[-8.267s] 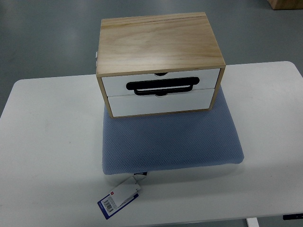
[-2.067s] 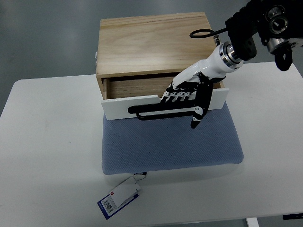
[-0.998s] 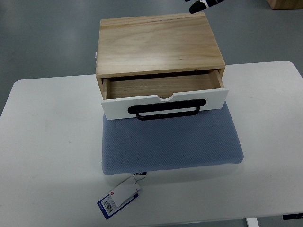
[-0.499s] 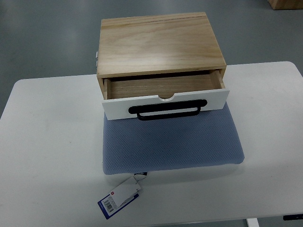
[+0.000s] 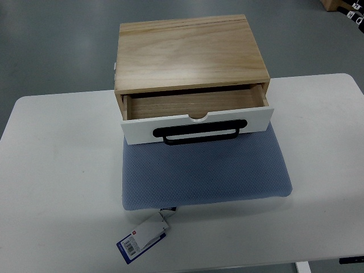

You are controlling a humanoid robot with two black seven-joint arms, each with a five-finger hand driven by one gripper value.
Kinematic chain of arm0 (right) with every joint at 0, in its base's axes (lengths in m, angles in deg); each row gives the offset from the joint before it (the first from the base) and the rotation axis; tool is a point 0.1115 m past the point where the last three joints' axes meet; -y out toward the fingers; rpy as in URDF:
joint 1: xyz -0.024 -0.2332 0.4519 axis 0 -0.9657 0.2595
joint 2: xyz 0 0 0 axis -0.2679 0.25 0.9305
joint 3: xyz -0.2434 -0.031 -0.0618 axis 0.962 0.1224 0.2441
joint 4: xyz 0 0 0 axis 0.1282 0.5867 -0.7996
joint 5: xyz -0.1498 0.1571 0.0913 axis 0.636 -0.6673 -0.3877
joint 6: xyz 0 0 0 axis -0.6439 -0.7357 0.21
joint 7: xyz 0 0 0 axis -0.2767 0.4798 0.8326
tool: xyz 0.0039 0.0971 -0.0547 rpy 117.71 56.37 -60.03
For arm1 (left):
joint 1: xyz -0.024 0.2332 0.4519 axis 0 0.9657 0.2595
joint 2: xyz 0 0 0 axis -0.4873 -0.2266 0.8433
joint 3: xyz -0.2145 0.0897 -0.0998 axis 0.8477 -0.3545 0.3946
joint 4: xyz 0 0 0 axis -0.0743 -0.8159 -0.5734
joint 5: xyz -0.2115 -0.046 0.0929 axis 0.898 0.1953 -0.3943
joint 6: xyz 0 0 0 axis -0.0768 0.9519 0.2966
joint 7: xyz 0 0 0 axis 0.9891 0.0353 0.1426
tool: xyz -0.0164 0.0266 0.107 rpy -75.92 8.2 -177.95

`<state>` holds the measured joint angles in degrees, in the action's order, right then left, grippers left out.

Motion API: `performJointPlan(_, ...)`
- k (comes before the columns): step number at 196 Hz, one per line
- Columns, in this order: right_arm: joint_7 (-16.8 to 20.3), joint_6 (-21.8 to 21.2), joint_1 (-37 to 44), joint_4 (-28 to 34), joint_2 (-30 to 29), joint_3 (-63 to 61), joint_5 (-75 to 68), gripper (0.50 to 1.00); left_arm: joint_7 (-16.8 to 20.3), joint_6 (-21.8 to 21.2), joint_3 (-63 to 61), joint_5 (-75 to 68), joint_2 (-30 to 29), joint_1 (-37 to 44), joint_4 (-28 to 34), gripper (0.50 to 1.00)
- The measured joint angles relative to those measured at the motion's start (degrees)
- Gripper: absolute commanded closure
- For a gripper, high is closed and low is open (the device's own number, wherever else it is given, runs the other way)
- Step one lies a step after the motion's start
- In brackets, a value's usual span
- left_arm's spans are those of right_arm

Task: Open wood drawer with right hand

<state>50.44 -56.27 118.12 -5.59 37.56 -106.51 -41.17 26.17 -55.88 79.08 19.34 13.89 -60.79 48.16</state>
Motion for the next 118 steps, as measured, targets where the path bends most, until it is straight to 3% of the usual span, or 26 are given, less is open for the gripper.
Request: performJointPlan(118, -1.0, 0.2, -10.2, -3.1, -13.0, -8.7, 17.2, 0.576, 0.0, 0.0, 0.0, 0.0, 0.0, 0.0, 0.0, 0.5)
